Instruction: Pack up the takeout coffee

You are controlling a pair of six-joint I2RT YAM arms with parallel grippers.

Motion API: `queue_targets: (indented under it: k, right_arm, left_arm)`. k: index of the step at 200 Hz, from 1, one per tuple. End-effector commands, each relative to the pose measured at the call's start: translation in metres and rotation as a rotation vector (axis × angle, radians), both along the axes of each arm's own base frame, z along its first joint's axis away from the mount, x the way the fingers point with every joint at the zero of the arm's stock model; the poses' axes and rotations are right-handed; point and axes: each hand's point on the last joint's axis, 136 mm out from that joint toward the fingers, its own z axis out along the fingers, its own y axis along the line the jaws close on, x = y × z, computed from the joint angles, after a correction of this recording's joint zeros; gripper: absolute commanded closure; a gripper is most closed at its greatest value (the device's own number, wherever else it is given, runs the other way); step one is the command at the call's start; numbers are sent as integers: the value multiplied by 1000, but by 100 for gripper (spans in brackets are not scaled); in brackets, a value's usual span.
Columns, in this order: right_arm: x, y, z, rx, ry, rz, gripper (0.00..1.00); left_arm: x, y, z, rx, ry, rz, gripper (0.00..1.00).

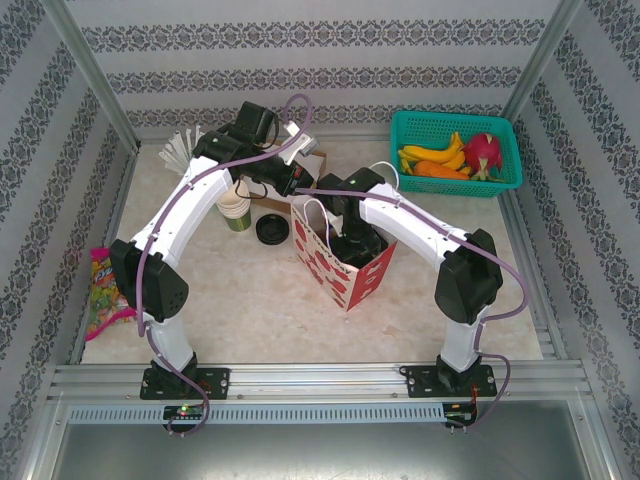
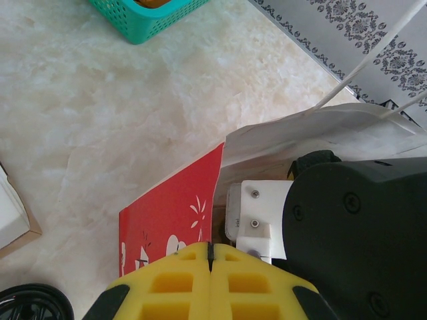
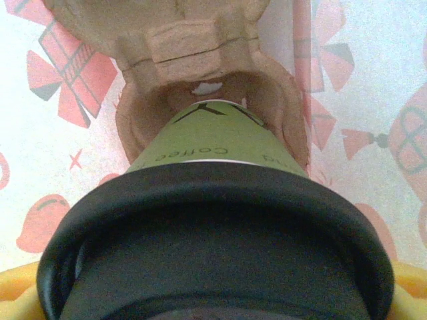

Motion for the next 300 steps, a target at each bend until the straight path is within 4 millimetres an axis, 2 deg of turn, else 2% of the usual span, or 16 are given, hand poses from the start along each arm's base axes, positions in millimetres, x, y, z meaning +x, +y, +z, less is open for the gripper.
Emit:
queue_targets:
  k: [1, 107, 170, 261, 300]
  right_arm:
    - [6, -2, 2, 2, -40, -4, 45]
    - [13, 2, -3, 14, -54, -5, 46]
    - [17, 4, 6, 37, -88, -11, 46]
    - [17, 5, 8, 43, -93, -11, 47]
    - [18, 6, 2, 39, -88, -14, 47]
  left_arm:
    - [1, -2, 13, -24, -43, -1, 100]
    - [0, -1, 12, -22, -39, -2, 100]
    - [0, -2, 12, -23, -36, -2, 100]
    - [-1, -1, 12, -22, -35, -3, 100]
    - [-1, -2, 11, -23, -35, -5, 100]
